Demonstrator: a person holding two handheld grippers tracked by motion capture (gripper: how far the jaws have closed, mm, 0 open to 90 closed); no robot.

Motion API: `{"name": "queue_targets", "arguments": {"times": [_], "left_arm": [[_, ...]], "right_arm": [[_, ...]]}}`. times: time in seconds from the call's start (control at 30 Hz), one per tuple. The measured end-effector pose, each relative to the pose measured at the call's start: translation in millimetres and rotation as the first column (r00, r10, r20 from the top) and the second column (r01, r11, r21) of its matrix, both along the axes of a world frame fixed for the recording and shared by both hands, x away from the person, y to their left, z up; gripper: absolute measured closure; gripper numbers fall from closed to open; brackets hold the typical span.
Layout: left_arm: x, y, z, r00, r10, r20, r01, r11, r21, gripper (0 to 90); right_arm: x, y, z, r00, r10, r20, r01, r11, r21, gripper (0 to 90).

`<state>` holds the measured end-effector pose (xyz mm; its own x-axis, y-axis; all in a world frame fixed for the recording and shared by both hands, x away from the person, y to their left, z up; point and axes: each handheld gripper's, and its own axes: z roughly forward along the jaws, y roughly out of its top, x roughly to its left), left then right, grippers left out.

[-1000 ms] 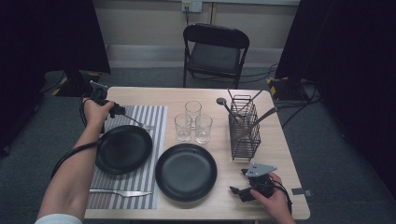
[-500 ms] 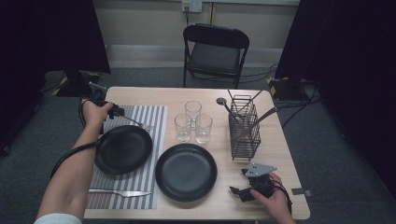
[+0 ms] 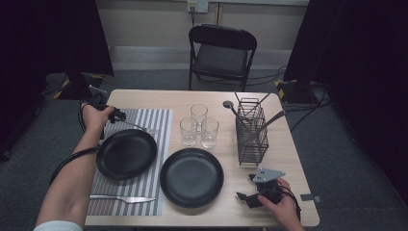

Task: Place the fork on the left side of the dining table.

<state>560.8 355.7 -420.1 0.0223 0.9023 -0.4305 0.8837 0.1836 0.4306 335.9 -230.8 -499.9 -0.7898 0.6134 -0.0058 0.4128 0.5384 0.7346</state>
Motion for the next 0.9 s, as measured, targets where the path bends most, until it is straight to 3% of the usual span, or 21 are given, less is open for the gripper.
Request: {"name": "queue_targets", "arguments": {"times": [0.13,0.3,0.63,0.73,0.8,0.87,0.9], "left_arm": [[-0.2,0.1,-0.3,0.9999,0.011,0.001,-0.011,0.9999,-0.002,59.5],[-0.4,3.2,1.6,0.9999,-0.014,0.0,0.014,0.9999,0.007,58.5],[0.5,4.1,1.2,0.9994,0.031,0.012,-0.031,0.9995,0.004,56.0],[0.3,7.7,2.8,1.0,0.004,0.006,-0.005,0.9998,0.021,55.8],[0.3,7.7,4.6,0.9994,0.033,0.013,-0.033,0.9994,0.014,55.6],[-0.1,11.1,5.8,0.9999,0.006,0.011,-0.006,0.9995,0.03,55.6],[-0.3,10.4,5.7,0.9992,0.032,0.022,-0.032,0.9993,0.02,55.3]], "right_arm": [[0.0,0.0,0.0,1.0,0.0,0.0,0.0,1.0,0.0,14.6],[0.0,0.0,0.0,1.0,0.0,0.001,0.0,1.0,0.0,14.6],[0.0,0.1,0.0,1.0,0.0,0.0,0.0,1.0,0.0,14.6],[0.0,0.1,0.0,1.0,0.0,0.0,0.0,1.0,0.001,14.6],[0.1,0.0,0.0,1.0,0.0,0.0,0.0,1.0,0.001,14.6],[0.1,0.0,0.0,1.0,0.0,0.0,0.0,1.0,0.001,14.6],[0.1,0.0,0.0,1.0,0.0,0.001,0.0,1.0,0.0,14.6]]}}
